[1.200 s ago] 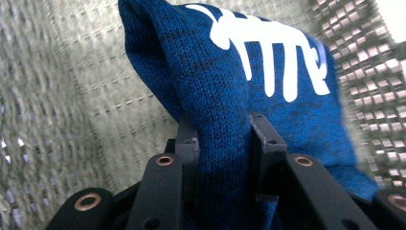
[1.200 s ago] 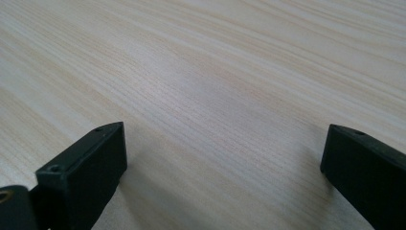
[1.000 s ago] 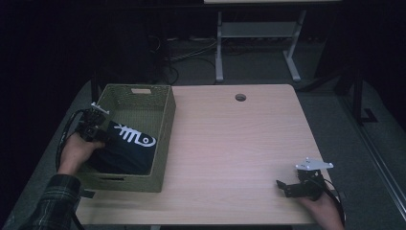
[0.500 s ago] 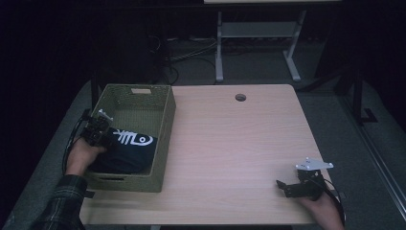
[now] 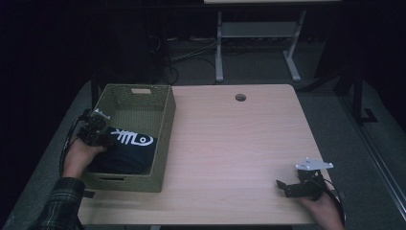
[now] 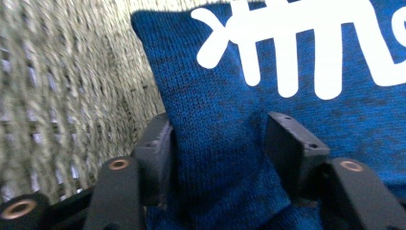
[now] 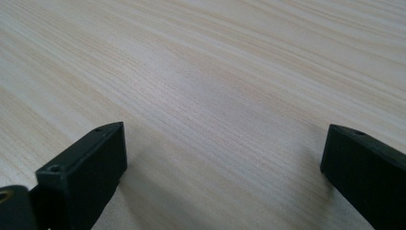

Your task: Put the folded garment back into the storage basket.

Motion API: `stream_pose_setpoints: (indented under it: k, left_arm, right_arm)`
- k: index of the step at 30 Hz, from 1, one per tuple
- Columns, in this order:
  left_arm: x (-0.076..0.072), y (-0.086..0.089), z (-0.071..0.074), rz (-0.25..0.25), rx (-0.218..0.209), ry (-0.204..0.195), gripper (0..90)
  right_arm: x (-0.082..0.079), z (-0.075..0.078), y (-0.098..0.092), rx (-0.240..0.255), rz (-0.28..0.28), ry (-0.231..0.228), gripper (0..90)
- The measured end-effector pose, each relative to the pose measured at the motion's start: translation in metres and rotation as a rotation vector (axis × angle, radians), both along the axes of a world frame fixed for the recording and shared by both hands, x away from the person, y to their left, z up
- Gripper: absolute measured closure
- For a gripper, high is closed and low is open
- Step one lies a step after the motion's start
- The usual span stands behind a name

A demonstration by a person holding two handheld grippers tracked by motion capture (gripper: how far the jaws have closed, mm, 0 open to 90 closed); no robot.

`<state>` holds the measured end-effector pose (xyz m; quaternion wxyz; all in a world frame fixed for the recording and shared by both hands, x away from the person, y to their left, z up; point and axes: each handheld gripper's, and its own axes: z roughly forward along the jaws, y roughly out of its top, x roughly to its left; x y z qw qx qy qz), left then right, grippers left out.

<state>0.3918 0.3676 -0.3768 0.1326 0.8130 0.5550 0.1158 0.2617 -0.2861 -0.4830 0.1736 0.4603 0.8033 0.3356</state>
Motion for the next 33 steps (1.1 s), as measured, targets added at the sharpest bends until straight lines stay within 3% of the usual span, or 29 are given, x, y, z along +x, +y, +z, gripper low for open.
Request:
stream_pose_setpoints:
  k: [4, 10, 18, 33]
  left_arm:
    - [-0.003, 0.001, 0.014, 0.01, -0.01, -0.049, 31.3]
    - [-0.01, -0.003, 0.034, -0.015, -0.056, -0.103, 23.0]
    - [-0.017, -0.016, 0.047, -0.056, -0.108, -0.173, 13.1]
    - [-0.025, -0.048, 0.065, -0.138, -0.191, -0.249, 13.0]
  right_arm:
    - [0.0, 0.0, 0.0, 0.0, 0.0, 0.0, 1.7]
    - [0.0, 0.0, 0.0, 0.0, 0.0, 0.0, 1.7]
    - [0.0, 0.0, 0.0, 0.0, 0.0, 0.0, 1.7]
    - [0.0, 0.0, 0.0, 0.0, 0.0, 0.0, 1.7]
